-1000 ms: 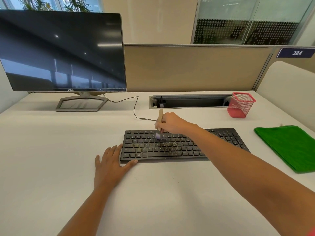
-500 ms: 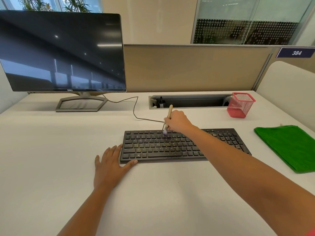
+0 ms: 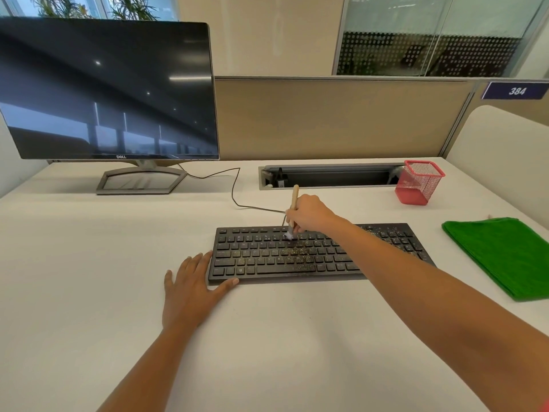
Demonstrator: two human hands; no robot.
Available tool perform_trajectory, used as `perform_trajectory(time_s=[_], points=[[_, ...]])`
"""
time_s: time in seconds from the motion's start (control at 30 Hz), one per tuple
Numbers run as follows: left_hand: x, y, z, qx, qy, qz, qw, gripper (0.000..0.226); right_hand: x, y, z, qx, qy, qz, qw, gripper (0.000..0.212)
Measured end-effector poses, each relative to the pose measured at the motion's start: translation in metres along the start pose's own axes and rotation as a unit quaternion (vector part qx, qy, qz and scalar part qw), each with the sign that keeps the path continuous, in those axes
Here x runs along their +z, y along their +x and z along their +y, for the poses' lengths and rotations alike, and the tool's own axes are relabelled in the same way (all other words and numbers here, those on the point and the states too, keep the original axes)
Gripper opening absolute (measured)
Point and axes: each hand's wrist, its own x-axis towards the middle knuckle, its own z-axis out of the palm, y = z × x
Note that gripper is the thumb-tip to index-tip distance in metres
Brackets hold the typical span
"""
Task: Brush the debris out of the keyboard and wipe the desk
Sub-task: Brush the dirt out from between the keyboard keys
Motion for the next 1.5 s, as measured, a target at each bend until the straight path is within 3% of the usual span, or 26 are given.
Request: perform_trajectory(time_s=[0.2, 0.4, 0.6, 0.73, 0.83, 1.07, 1.33, 1.5], points=[[0.000, 0.000, 0.000, -0.002, -0.001, -0.006, 1.000, 0.106, 0.000, 0.000, -0.006, -0.026, 0.029, 0.032, 0.999, 0.031], [0.000, -0.001, 0.001, -0.002, -0.002, -0.007, 1.000, 0.107, 0.000, -0.005, -0.006, -0.033, -0.037, -0.051, 0.998, 0.031], [0.001, 0.000, -0.001, -0.004, -0.001, -0.004, 1.000, 0.107, -0.001, -0.009, -0.011, -0.076, 0.005, -0.046, 0.996, 0.030], [0.001, -0.001, 0.000, -0.002, -0.005, 0.000, 1.000, 0.107, -0.006, -0.011, -0.007, -0.061, -0.132, -0.052, 0.988, 0.032], [0.001, -0.001, -0.001, -0.002, -0.005, 0.000, 1.000, 0.106, -0.012, -0.009, -0.005, -0.033, -0.207, -0.005, 0.978, 0.027], [0.000, 0.000, 0.000, -0.001, -0.008, -0.001, 1.000, 0.106, -0.006, -0.001, -0.004, -0.014, -0.002, 0.065, 0.998, 0.030], [0.000, -0.001, -0.001, -0.001, -0.006, -0.001, 1.000, 0.107, 0.000, -0.007, -0.007, -0.005, -0.113, 0.016, 0.993, 0.026], [0.000, 0.000, 0.000, -0.003, -0.010, -0.003, 1.000, 0.107, -0.006, -0.001, -0.004, -0.010, -0.020, 0.068, 0.997, 0.030]])
